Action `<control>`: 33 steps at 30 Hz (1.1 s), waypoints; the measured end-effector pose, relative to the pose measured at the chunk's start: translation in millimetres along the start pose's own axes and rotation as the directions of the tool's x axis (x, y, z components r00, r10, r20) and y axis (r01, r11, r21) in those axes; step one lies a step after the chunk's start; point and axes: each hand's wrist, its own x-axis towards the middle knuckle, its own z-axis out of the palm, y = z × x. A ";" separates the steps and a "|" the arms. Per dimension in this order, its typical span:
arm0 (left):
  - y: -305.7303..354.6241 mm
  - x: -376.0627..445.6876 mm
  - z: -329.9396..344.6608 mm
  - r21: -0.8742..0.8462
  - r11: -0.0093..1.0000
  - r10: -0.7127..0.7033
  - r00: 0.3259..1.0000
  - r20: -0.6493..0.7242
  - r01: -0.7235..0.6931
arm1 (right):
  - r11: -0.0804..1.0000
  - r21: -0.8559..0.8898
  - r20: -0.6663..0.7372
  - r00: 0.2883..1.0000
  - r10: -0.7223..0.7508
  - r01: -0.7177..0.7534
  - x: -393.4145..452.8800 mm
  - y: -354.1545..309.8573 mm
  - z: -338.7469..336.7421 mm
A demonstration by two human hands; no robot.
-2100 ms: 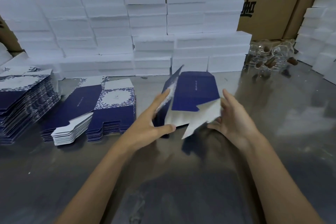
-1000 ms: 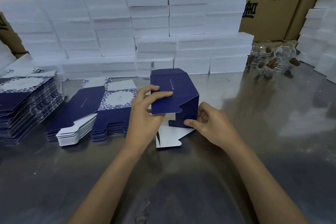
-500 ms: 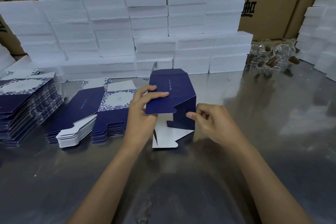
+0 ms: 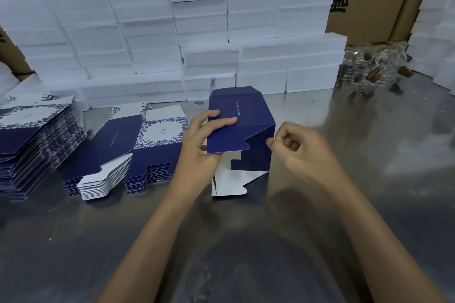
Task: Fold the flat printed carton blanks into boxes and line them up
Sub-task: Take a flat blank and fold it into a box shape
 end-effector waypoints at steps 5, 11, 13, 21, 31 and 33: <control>4.3 -0.2 -3.2 0.045 0.999 -0.035 0.996 0.085 0.032 | 0.969 0.246 -0.125 0.992 0.023 0.009 -5.3 -21.6 3.9; 2.9 -0.8 -10.6 0.161 0.986 -0.084 0.966 0.244 0.045 | 0.972 0.233 0.040 0.999 -0.003 -0.007 -9.0 -16.4 16.0; 2.8 -0.7 -11.9 0.148 0.988 -0.086 0.964 0.252 0.049 | 0.970 0.243 0.019 1.000 -0.016 0.011 -8.2 -13.4 19.9; 4.6 0.2 -1.3 0.019 1.000 -0.021 0.996 -0.092 0.022 | 0.969 0.222 -0.162 0.984 -0.068 0.104 -4.9 -14.1 34.9; 12.1 -3.2 10.8 -0.070 0.997 -0.033 0.993 -0.115 0.025 | 0.964 0.246 -0.165 0.984 -0.061 0.101 -8.2 -25.2 37.8; 13.4 -3.8 14.5 -0.093 0.995 -0.036 0.989 -0.145 0.023 | 0.964 0.248 -0.190 0.980 -0.051 0.098 -7.0 -26.8 39.6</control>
